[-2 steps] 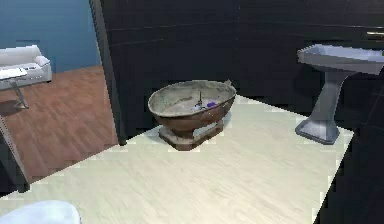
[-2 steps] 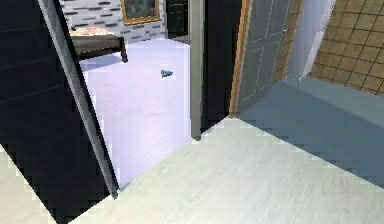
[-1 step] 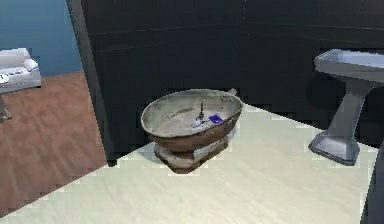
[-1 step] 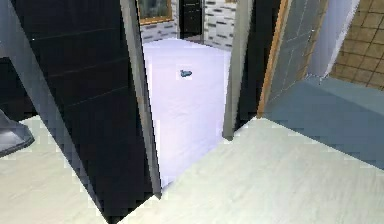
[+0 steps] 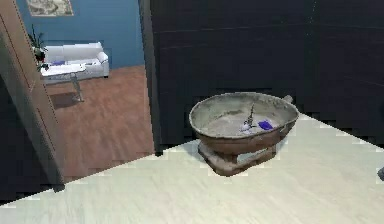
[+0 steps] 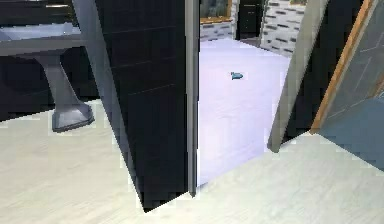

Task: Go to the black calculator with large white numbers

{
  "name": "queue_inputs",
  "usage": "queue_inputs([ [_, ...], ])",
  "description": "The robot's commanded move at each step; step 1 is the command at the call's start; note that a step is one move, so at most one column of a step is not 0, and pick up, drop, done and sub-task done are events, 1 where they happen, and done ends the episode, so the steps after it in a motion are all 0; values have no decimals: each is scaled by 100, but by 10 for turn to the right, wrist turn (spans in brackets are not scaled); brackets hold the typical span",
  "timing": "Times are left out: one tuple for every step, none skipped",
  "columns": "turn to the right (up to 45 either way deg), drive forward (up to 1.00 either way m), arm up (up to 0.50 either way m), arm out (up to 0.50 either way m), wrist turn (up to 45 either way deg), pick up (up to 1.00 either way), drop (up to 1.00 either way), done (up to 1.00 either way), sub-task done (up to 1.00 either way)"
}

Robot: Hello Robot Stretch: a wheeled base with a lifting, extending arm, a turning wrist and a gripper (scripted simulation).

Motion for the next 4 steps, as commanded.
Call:
queue_inputs([
  [0,45,0,0,0,0,0,0,0],
  [-270,0,0,0,0,0,0,0,0],
  [-30,0,0,0,0,0,0,0,0],
  [0,100,0,0,0,0,0,0,0],
])
